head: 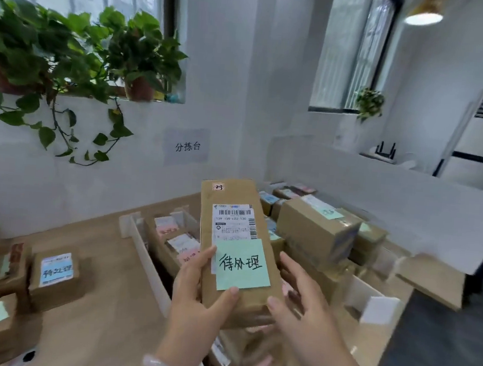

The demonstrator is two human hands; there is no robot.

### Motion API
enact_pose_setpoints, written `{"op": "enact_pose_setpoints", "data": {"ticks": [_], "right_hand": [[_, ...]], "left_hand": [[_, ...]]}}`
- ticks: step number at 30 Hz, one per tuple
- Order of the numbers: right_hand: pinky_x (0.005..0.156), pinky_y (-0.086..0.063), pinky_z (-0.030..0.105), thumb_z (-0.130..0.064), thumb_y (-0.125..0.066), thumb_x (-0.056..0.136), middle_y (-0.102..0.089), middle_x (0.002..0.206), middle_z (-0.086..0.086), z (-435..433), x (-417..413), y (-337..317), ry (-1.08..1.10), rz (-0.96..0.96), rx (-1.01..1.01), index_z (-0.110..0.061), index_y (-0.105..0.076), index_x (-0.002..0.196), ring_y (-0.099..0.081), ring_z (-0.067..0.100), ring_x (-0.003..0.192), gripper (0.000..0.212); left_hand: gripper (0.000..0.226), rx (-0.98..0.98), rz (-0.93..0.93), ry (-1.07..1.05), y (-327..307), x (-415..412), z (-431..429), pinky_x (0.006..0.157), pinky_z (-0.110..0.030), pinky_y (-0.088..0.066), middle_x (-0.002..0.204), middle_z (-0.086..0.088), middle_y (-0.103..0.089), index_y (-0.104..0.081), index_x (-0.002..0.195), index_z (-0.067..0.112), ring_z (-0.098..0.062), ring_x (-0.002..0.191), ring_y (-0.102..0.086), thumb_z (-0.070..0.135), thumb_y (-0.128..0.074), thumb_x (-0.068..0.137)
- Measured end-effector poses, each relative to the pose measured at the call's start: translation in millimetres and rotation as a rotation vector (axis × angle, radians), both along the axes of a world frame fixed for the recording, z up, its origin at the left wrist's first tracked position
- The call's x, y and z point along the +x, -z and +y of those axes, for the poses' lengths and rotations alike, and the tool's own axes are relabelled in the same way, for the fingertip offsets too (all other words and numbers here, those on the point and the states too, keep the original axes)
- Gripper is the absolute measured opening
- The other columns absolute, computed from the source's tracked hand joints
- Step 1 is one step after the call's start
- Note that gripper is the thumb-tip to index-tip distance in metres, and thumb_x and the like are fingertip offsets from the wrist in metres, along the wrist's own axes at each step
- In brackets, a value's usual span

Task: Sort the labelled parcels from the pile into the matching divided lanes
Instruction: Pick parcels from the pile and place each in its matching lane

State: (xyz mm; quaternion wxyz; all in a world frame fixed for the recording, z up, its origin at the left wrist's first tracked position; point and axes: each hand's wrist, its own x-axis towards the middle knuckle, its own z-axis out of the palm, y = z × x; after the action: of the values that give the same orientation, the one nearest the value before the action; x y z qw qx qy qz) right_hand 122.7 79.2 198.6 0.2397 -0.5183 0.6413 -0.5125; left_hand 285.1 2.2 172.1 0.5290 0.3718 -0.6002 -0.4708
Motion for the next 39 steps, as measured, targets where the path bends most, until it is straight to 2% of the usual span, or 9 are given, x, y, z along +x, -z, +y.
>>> {"op": "enact_pose_setpoints", "data": {"ticks": [4,8,14,16,19,24,30,35,39], "right_hand": [[0.109,-0.032,0.019,-0.042,-0.061,0.087,-0.025,0.143,-0.039,40,-62,-5,0.073,0.197,-0.026,-0.065,-0.028,0.134,-0.023,-0.017,0.132,0.062],[0.117,-0.027,0.031,-0.044,-0.060,0.087,-0.021,0.145,-0.040,72,-131,-5,0.144,0.232,-0.015,-0.064,-0.023,0.135,-0.019,-0.011,0.138,0.064],[0.109,-0.027,0.015,-0.039,-0.063,0.089,-0.019,0.145,-0.039,126,-259,4,0.227,0.306,-0.015,-0.067,-0.020,0.131,-0.015,-0.019,0.134,0.066],[0.113,-0.023,0.019,-0.046,-0.061,0.087,-0.017,0.145,-0.040,146,-306,6,0.265,0.345,0.010,-0.067,-0.021,0.131,-0.011,-0.020,0.135,0.063],[0.113,-0.022,0.021,-0.054,-0.059,0.085,-0.020,0.148,-0.036,174,-369,10,0.322,0.394,0.058,-0.062,-0.023,0.137,-0.011,-0.017,0.138,0.064],[0.115,-0.027,0.026,-0.068,-0.049,0.082,-0.020,0.150,-0.035,199,-450,14,0.344,0.380,0.134,-0.054,-0.023,0.145,-0.013,-0.016,0.138,0.070],[0.115,-0.023,0.023,-0.061,-0.055,0.086,-0.019,0.152,-0.032,190,-519,35,0.331,0.317,0.197,-0.053,-0.019,0.147,-0.013,-0.014,0.139,0.071],[0.115,-0.022,0.023,-0.061,-0.055,0.084,-0.015,0.152,-0.033,153,-585,59,0.345,0.331,0.273,-0.054,-0.016,0.147,-0.013,-0.012,0.139,0.074],[0.117,-0.024,0.029,-0.073,-0.049,0.074,-0.014,0.151,-0.036,102,-640,75,0.319,0.336,0.328,-0.060,-0.013,0.143,-0.012,-0.010,0.141,0.079]], "left_hand": [[0.067,-0.049,-0.063,0.075,-12,-67,29,0.108,-0.042,-0.044,0.135,0.023,-0.045,-0.046,0.116,0.069,-0.005,0.127,-0.046,0.028,-0.080,0.076],[0.071,-0.096,-0.105,0.142,-15,-143,51,0.109,-0.043,-0.043,0.136,0.022,-0.040,-0.040,0.116,0.072,-0.004,0.128,-0.041,0.027,-0.079,0.077],[0.070,-0.116,-0.157,0.277,-13,-286,91,0.106,-0.023,-0.031,0.142,0.016,-0.034,-0.041,0.117,0.068,0.012,0.126,-0.033,0.021,-0.076,0.079],[0.067,-0.091,-0.149,0.297,-8,-334,105,0.108,-0.016,-0.030,0.140,0.013,-0.035,-0.044,0.118,0.060,0.011,0.126,-0.035,0.016,-0.076,0.079],[0.065,-0.069,-0.099,0.316,2,-402,121,0.090,0.003,-0.029,0.135,0.014,-0.038,-0.046,0.118,0.055,0.019,0.118,-0.036,0.011,-0.076,0.080],[0.060,-0.005,-0.133,0.353,18,-490,132,0.113,-0.035,-0.036,0.128,0.028,-0.034,-0.046,0.116,0.059,-0.004,0.128,-0.039,0.018,-0.074,0.082],[0.059,0.042,-0.206,0.396,32,-562,122,0.081,0.005,-0.031,0.137,0.010,-0.036,-0.043,0.127,0.046,0.003,0.115,-0.032,0.013,-0.070,0.087],[0.059,0.090,-0.199,0.412,55,-631,86,0.081,-0.001,-0.032,0.135,0.013,-0.034,-0.042,0.126,0.048,0.010,0.105,-0.037,0.016,-0.071,0.086],[0.062,0.114,-0.186,0.422,76,-684,42,0.098,-0.018,-0.032,0.133,0.017,-0.036,-0.044,0.121,0.055,0.009,0.115,-0.038,0.018,-0.074,0.080]]}}
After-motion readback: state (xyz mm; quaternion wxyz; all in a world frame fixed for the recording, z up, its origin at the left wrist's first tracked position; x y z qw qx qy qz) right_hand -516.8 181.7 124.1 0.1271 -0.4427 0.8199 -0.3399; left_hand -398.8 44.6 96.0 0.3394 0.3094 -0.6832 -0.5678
